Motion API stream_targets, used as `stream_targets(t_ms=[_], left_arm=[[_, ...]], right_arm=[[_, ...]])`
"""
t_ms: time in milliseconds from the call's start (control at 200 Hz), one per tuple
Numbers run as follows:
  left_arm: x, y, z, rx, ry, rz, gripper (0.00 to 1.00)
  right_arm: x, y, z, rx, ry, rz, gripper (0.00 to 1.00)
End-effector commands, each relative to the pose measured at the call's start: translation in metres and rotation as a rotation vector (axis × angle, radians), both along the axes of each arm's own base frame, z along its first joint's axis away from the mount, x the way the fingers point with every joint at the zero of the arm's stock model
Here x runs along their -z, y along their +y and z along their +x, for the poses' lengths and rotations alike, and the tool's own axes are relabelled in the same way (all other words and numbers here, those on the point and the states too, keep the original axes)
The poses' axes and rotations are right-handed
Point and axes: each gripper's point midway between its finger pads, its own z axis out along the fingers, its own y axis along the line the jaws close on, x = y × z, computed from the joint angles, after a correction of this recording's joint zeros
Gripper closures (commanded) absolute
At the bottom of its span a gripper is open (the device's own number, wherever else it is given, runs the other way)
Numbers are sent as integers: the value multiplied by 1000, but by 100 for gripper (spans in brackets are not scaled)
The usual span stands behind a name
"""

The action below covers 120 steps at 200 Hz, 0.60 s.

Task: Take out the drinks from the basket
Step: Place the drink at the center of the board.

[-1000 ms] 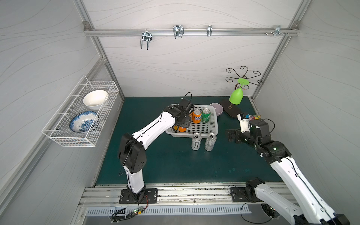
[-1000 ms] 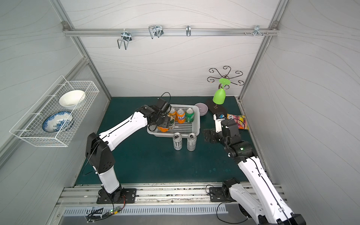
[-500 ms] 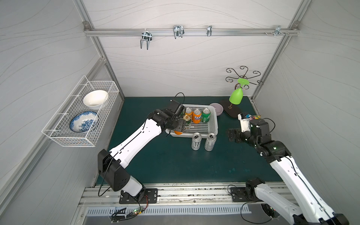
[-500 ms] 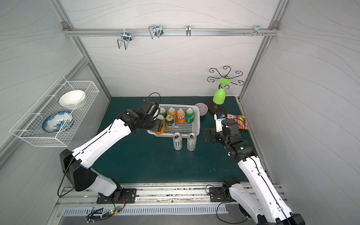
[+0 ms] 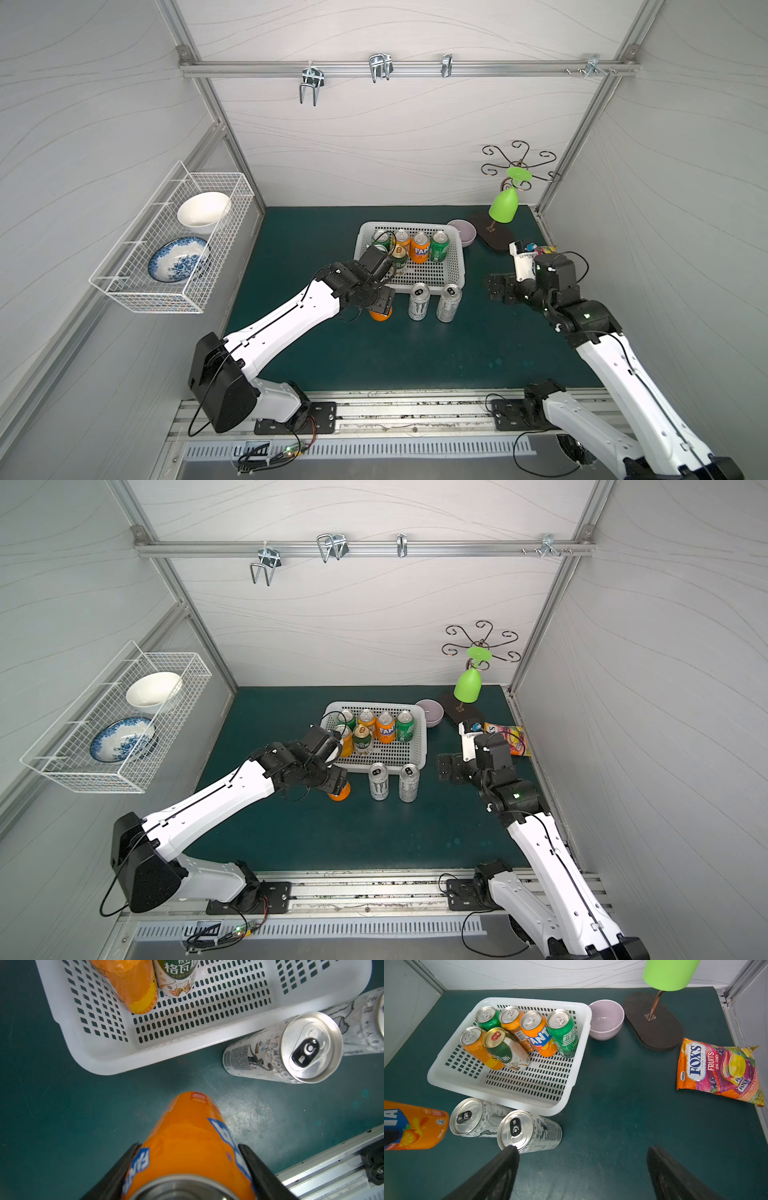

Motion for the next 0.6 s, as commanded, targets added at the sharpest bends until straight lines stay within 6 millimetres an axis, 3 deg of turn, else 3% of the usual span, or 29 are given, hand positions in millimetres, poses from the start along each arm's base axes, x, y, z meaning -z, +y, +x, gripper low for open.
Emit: stream_targets(t_ms=[0, 595], left_arm=[[-22, -23, 27, -12, -141, -68, 46], [47, -50, 40, 19, -56, 68, 46]], right_arm=[[-3, -3, -2, 4, -11, -7, 1], [-1, -7, -5, 9, -8, -18, 1]])
